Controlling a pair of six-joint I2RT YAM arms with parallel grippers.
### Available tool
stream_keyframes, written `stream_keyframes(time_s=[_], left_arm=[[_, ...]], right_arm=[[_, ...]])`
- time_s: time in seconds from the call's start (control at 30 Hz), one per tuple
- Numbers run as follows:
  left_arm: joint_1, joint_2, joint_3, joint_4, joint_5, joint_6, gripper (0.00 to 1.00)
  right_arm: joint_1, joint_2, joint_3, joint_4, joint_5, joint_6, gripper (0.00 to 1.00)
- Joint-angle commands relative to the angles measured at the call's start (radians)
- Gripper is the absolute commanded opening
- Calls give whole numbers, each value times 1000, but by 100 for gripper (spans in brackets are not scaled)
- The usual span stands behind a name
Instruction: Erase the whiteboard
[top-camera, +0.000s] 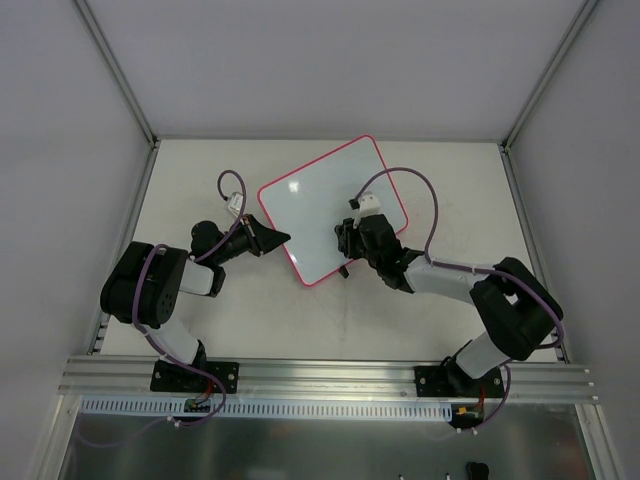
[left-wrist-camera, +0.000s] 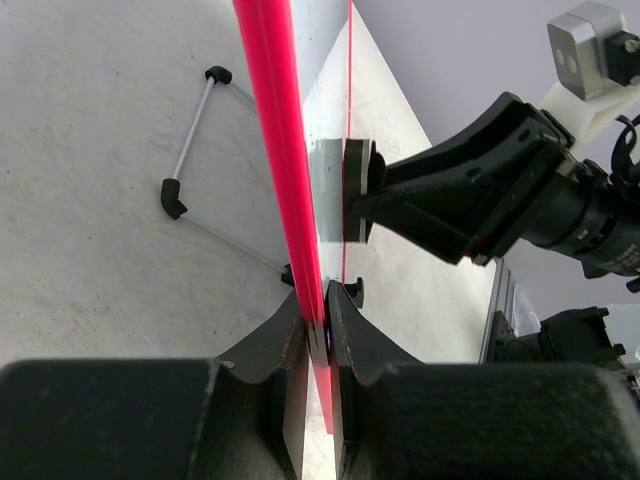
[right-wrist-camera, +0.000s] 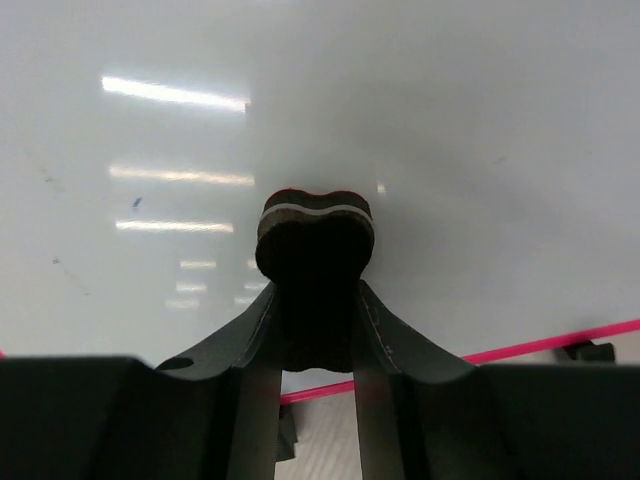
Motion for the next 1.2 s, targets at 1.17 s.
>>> stream_keyframes(time_s=[1.17], left_arm=[[-8,-22,-7,369,30,64,0]], right_arm=[[203,148,309,-269,6,-45,0]])
